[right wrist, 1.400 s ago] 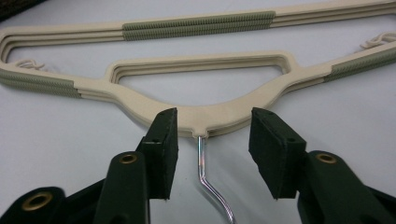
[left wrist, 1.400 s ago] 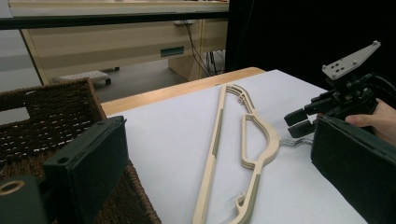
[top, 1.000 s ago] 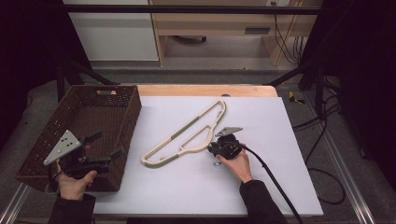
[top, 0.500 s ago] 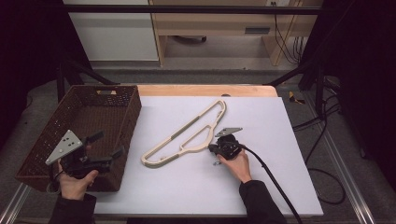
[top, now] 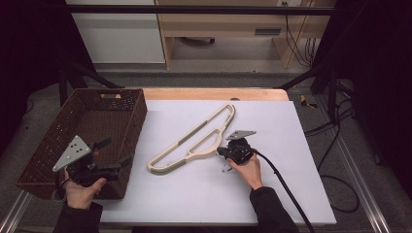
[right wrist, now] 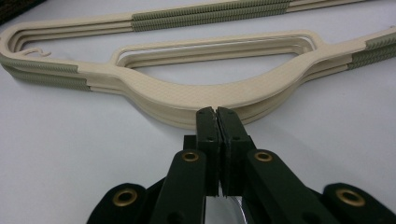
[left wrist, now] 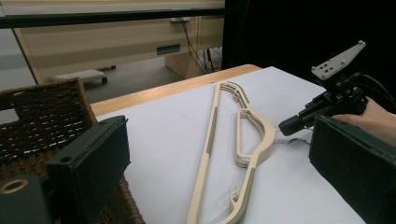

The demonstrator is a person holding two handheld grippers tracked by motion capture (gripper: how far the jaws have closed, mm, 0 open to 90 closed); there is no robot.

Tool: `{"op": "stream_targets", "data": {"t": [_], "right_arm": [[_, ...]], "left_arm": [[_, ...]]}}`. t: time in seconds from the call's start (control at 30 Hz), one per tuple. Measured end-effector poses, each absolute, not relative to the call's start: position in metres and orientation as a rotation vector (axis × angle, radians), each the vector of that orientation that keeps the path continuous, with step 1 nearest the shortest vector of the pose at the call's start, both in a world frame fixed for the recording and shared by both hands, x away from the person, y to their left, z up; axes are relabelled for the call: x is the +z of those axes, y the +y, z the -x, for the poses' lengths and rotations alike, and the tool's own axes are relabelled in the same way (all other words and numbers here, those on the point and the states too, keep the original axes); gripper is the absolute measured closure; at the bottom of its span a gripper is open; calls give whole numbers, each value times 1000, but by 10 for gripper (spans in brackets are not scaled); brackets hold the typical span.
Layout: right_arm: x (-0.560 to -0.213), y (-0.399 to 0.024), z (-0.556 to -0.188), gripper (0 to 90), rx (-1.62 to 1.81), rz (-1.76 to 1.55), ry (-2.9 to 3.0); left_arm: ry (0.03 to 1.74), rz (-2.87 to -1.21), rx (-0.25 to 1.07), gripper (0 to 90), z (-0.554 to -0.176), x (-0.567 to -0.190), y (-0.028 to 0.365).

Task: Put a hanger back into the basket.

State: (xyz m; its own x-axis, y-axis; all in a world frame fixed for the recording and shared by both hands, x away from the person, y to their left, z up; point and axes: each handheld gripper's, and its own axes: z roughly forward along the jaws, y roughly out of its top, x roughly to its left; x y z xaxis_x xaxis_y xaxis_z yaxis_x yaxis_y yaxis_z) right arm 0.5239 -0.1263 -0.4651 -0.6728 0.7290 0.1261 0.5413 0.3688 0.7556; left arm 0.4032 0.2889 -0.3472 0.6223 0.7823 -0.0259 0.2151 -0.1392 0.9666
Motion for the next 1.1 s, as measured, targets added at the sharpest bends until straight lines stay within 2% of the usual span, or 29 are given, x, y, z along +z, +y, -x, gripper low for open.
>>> {"op": "stream_targets", "data": {"t": [0.43,0.8,1.1], "right_arm": [[-455,-127,-524,889,1160,-1118,2410],[-451,-125,-523,889,1144,-1100,2402],[-449,-126,-522,890,1158,-1090,2385]], "left_arm": [[772,-1791,558,56,-406,-354,246],[723,-1970,493,59,-432,-373,186],[714,-2031,435,60,-453,-388,153]]}}
